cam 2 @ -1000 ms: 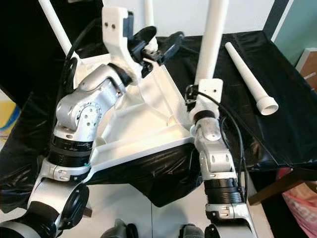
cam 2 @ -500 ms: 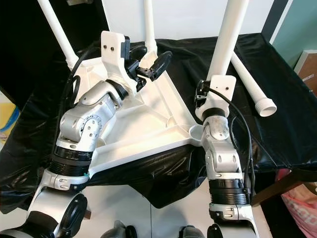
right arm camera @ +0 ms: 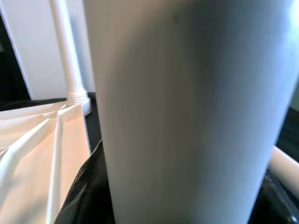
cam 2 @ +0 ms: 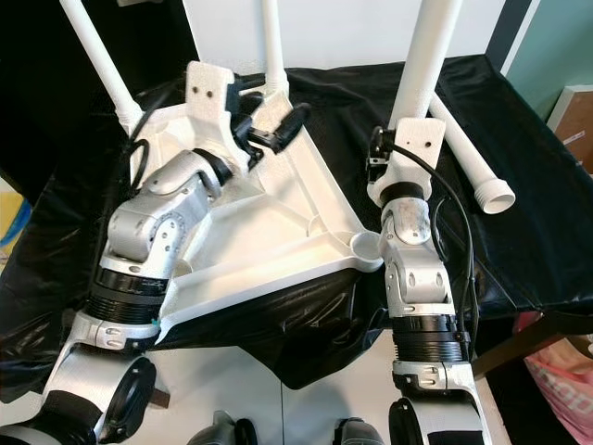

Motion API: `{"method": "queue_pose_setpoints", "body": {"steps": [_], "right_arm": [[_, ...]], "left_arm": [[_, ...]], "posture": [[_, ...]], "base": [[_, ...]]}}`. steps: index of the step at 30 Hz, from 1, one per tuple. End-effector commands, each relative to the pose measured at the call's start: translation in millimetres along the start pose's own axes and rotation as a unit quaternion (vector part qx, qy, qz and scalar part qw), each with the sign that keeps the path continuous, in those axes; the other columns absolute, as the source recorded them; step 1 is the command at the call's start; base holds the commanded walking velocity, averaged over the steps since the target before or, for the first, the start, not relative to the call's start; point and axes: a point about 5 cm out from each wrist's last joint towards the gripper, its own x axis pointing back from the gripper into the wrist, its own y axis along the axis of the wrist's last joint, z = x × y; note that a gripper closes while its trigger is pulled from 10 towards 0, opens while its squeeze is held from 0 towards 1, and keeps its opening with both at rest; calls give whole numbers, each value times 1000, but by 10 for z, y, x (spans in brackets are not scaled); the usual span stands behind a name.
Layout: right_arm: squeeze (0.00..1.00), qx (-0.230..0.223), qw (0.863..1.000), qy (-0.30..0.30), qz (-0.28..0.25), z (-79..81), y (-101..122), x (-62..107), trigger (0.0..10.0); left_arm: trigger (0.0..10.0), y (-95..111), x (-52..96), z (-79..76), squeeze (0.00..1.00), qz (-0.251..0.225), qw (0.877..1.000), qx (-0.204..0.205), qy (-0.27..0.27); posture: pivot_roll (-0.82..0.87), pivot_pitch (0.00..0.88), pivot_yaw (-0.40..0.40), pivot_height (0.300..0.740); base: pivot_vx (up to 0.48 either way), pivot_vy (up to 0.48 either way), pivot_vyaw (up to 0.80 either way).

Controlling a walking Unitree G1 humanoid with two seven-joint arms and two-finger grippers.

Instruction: Building children table

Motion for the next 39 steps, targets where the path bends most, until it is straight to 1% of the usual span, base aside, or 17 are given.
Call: {"method": "queue_pose_setpoints", "body": {"steps": [1, 7, 11, 15, 17, 19, 21, 22, 23, 25, 26, 28, 33, 34, 35, 37, 39], "right_arm": [[0, -1, 1000, 12, -7, 32, 3, 7, 10000], [0, -5, 1000, 15, -7, 8, -15, 13, 10000], [0, -7, 1000, 15, -4, -40, -59, 65, 10000], [0, -7, 1000, 15, -3, -50, -71, 82, 10000], [0, -12, 1000, 17, 0, -67, -123, 168, 10000], [0, -15, 1000, 21, 1, -68, -147, 215, 10000], [0, -15, 1000, 21, 1, -68, -147, 215, 10000], [0, -19, 999, 29, -1, -65, -167, 267, 10000], [0, -19, 999, 29, -1, -65, -167, 267, 10000], [0, -25, 998, 52, -9, -47, -207, 370, 10000], [0, -25, 998, 52, -9, -47, -207, 370, 10000], [0, -30, 997, 64, -7, -45, -254, 437, 10000], [0, -31, 997, 67, -6, -49, -273, 458, 10000], [0, -36, 997, 75, -1, -54, -313, 492, 10000], [0, -36, 997, 75, -1, -54, -313, 492, 10000], [0, -47, 994, 94, 11, -56, -404, 532, 10000], [0, -50, 994, 99, 17, -57, -445, 534, 10000]], "left_arm": [[10000, 8, 1, -4, 0, 0, 1000, -12, -16], [10000, -50, 52, -14, 0, 13, 999, -27, -24], [10000, -156, 122, -80, 0, 25, 998, -45, -43], [10000, -185, 142, -97, 0, 29, 997, -50, -47], [10000, -278, 228, -159, 0, 32, 996, -57, -67], [10000, -325, 279, -201, 0, 30, 995, -56, -79], [10000, -325, 279, -201, 0, 30, 995, -56, -79], [10000, -383, 332, -247, 0, 29, 993, -65, -91], [10000, -383, 332, -247, 0, 29, 993, -65, -91], [10000, -532, 428, -333, 0, 43, 989, -77, -117], [10000, -532, 428, -333, 0, 43, 989, -77, -117], [10000, -614, 486, -397, 0, 53, 987, -74, -134], [10000, -633, 504, -420, 0, 55, 986, -71, -138], [10000, -680, 524, -448, 0, 67, 985, -61, -146], [10000, -680, 524, -448, 0, 67, 985, -61, -146], [10000, -773, 553, -479, 0, 94, 982, -48, -158], [10000, -793, 558, -486, 0, 100, 980, -47, -164]], "posture": [[-117, 113, 41, 740], [-109, 113, 36, 740], [-111, 117, 37, 740], [-113, 120, 39, 740], [-118, 119, 40, 740], [-122, 117, 41, 740], [-122, 117, 41, 740], [-123, 116, 38, 740], [-123, 116, 38, 740], [-125, 118, 41, 740], [-125, 118, 41, 740], [-126, 118, 42, 740], [-126, 118, 42, 740], [-123, 121, 43, 740], [-123, 121, 43, 740], [-123, 117, 46, 740], [-121, 112, 48, 740]], "base": [[0, 0, 0], [0, 0, 0], [0, 0, 0], [0, 0, 0], [0, 0, 0], [0, 0, 0], [0, 0, 0], [0, 0, 0], [0, 0, 0], [0, 0, 0], [0, 0, 0], [0, 0, 0], [0, 0, 0], [0, 0, 0], [0, 0, 0], [0, 0, 0], [0, 0, 0]]}}
